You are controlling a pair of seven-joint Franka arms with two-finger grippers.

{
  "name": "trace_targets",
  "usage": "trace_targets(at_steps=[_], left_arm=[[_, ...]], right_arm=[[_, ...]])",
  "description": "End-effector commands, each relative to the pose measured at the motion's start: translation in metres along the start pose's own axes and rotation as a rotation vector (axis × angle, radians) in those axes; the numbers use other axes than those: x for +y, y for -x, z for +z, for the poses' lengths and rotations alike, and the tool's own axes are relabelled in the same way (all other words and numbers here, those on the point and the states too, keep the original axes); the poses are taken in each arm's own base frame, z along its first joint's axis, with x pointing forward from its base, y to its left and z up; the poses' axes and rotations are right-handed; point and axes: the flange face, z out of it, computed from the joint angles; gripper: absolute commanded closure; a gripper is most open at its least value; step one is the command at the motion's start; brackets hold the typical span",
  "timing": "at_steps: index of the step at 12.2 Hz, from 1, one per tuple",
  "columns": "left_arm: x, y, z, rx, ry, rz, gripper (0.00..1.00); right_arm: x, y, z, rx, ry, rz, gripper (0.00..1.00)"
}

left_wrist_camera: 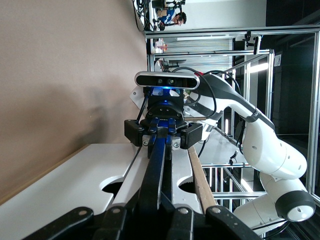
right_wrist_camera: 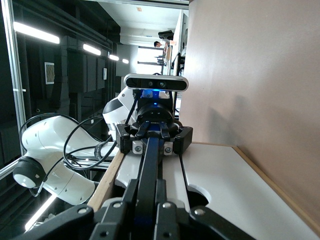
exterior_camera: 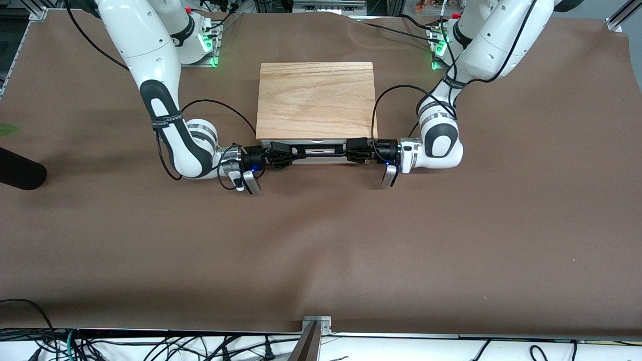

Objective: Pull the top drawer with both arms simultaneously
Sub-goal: 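Close the right gripper and the left gripper on the black handle, then pull the handle out of the box with both grippers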

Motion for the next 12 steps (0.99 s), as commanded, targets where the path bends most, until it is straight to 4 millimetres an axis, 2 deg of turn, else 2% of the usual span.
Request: trace_targets(at_steps=[1,5,7,10,12], left_arm=[[-0.020,0.025,0.002,-0.040,-0.026,-0.002,1.00],[-0.010,-0.002,-0.002,-0.025,-0.029,-0.075,1.00],[-0.007,-0.008,-0.003,-0.022,-0.033,-0.099,1.00],[-0.009,-0.015,-0.001,-0.019,-0.033,-0.108,1.00],[-0.011,-0.027,-0.006,-0.005,-0.035,-0.112,1.00]], right_arm=[[-0.011,-0.033,-0.005,0.039,0.004,0.006,0.91],[-0.004,-0.047,-0.014,0.055,0.005,0.000,0.91],[-0.001,-0.059,-0.021,0.069,0.003,-0.010,0.91],[0.004,-0.071,-0.026,0.080,0.006,-0.011,0.91],[0.002,-0.078,-0.031,0.082,0.013,0.002,0.91]])
